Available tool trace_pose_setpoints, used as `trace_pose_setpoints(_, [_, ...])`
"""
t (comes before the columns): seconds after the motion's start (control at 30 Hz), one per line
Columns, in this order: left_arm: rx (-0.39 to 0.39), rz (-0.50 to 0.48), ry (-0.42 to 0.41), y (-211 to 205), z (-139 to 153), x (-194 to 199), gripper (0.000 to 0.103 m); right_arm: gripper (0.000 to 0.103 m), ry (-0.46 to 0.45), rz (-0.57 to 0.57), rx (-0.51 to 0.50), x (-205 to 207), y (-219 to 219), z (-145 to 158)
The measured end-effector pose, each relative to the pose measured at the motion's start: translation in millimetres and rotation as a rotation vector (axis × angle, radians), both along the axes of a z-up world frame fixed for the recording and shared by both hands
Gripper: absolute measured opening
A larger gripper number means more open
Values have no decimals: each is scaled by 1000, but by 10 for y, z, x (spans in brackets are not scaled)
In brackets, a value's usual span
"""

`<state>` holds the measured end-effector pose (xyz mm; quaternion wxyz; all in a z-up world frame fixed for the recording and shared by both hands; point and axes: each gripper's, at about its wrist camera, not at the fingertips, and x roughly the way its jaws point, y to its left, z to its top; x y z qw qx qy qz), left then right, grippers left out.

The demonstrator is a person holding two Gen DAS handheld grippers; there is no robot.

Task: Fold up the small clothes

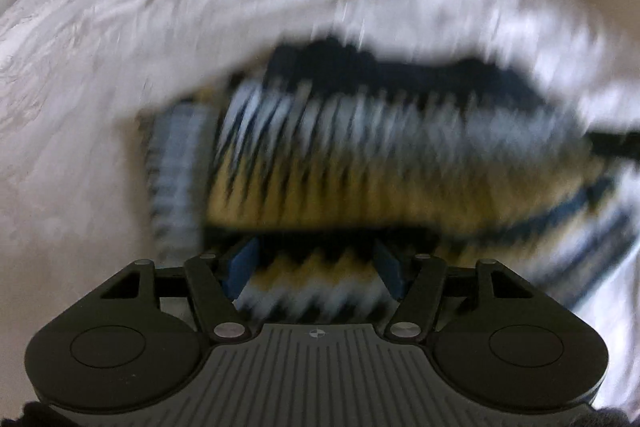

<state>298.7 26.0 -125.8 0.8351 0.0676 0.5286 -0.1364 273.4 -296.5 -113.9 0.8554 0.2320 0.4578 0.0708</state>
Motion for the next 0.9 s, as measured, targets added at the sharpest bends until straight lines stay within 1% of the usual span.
trace_pose_setpoints(0.1, [89, -56, 20, 124, -130, -140, 63, 68, 28, 37, -123, -40, 22, -68])
trace_pose_setpoints(0.13, [109, -62, 21, 172, -144, -175, 64, 66, 39, 34, -152, -58, -7, -92])
trace_pose_setpoints(0.17, [120, -45, 40, 247, -163, -195, 65, 66, 48, 26, -174, -81, -51, -112])
trace_pose_setpoints(0.23, [89, 18, 72, 410, -164, -210, 65, 67, 62, -1, -215, -121, -131, -125])
trace_pose_setpoints(0.27, [86, 51, 71, 462, -108, -217, 64, 67, 65, -12, -223, -142, -163, -110])
trace_pose_setpoints(0.3, [87, 69, 51, 479, -33, -231, 62, 67, 53, -20, -218, -171, -188, -74])
trace_pose_setpoints(0.33, [79, 79, 21, 477, 59, -255, 62, 67, 22, -24, -208, -217, -193, -13])
trace_pose_setpoints(0.37, [59, 87, -17, 453, 173, -277, 62, 67, -17, -22, -198, -270, -174, 60])
trace_pose_setpoints(0.43, [11, 84, -82, 330, 364, -304, 62, 67, -59, 1, -200, -359, -75, 157])
trace_pose_setpoints(0.53, [-39, 8, -125, -28, 472, -326, 62, 67, -89, 56, -191, -476, 105, 209])
trace_pose_setpoints(0.6, [-65, -61, -117, -293, 433, -297, 62, 67, -78, 97, -176, -487, 242, 161])
trace_pose_setpoints(0.67, [-73, -132, -95, -545, 334, -362, 62, 67, -52, 136, -176, -522, 359, 88])
trace_pose_setpoints(0.73, [-46, -204, -69, -739, 196, -410, 62, 67, -25, 165, -205, -571, 414, 12])
trace_pose_setpoints(0.8, [13, -259, -22, -833, 21, -511, 63, 67, 43, 180, -273, -606, 420, -128])
trace_pose_setpoints(0.83, [38, -277, 8, -858, -83, -541, 63, 67, 70, 180, -298, -634, 412, -202])
trace_pose_setpoints(0.9, [48, -277, 30, -821, -199, -573, 64, 66, 106, 165, -316, -673, 327, -313])
